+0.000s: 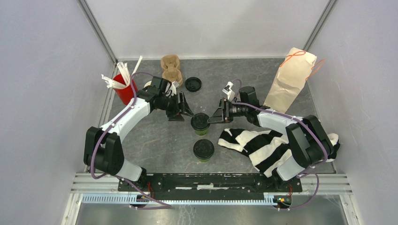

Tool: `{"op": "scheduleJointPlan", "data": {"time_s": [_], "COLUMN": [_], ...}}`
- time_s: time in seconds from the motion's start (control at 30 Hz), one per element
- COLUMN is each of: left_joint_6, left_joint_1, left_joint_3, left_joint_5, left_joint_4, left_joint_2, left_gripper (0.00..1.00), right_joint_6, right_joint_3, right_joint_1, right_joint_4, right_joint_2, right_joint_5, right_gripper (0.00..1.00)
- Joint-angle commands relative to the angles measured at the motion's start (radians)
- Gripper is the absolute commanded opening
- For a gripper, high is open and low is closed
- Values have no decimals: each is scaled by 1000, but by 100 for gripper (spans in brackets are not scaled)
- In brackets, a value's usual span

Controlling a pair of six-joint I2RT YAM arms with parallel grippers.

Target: Pack the takeout coffee

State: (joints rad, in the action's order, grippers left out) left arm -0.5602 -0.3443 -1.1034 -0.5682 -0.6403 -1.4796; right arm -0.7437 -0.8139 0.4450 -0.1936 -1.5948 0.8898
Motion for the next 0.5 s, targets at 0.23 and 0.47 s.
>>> {"op": "scheduleJointPlan", "data": {"time_s": [0.23,0.47], "left_joint_6": [-4,-38], "left_joint_1": [-44,-82], "left_joint_3": [-63,6], "left_joint_5": [-75,-42], "left_joint_4": [96,76], "left_joint_2": [-138,-55], "left_gripper": [53,45], "right_joint_6": [69,78], "right_joint_3": [-134,-194], "right_joint_1": [6,5], "right_joint_4": [62,74], "right_joint_2": [-80,-139], "right_joint_5": [-22,-41], "right_gripper": [44,43]}}
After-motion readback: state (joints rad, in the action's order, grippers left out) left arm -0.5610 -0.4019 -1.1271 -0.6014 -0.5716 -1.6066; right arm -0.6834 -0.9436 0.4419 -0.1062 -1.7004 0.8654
